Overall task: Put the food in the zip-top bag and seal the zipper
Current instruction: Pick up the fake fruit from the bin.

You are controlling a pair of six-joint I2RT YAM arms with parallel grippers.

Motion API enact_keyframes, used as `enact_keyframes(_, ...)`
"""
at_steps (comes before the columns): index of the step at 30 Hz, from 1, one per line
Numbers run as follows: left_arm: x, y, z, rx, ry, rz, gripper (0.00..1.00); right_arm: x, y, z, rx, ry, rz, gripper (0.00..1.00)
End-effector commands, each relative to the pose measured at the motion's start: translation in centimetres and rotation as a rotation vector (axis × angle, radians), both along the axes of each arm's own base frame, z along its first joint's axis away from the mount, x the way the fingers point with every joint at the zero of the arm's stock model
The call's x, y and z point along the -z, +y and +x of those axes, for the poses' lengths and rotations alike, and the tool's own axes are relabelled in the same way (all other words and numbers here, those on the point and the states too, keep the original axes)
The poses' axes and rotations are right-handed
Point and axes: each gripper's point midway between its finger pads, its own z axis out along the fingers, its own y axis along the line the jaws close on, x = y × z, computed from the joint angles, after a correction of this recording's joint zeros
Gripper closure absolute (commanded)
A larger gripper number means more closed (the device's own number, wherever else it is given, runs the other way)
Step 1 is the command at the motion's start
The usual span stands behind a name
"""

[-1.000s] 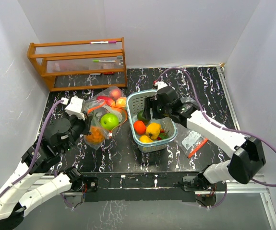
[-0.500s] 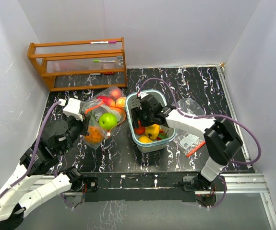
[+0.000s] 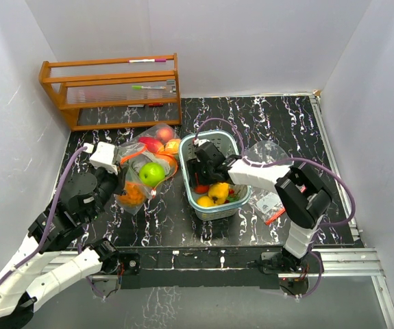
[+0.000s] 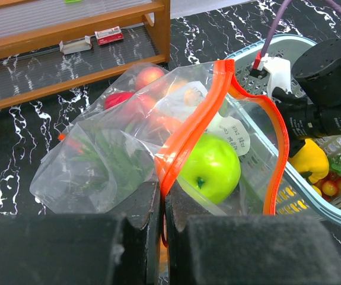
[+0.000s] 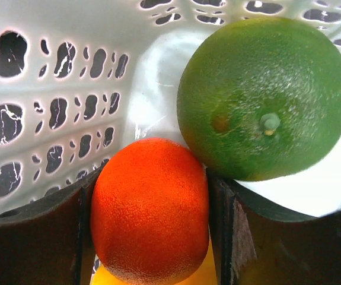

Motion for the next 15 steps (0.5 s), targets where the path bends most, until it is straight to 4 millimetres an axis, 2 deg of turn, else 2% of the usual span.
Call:
enact_keyframes(1, -1.1, 0.3, 0.2, -0.016, -0.037, -0.021, 1.0, -4.8, -0.9, 0.8, 0.06, -0.111, 0.029, 0.75)
enact_keyframes(9, -1.3, -0.5, 0.3, 0.003, -0.02, -0.038, 1.0, -16.0, -1.2, 0.9, 0.065, -0.279, 0.169, 0.77)
enact_keyframes(12, -1.1, -0.9, 0.4, 0.011, -0.004, -0.045, 1.0, -19.9, -1.6, 0.0, 0.041, -0.332, 0.235, 0.78)
enact_keyframes(15, -0.8, -1.7, 0.5, 0.03, 0.019, -0.053, 1.0, -24.6, -1.3, -1.8, -0.04, -0.397, 0.348, 0.78)
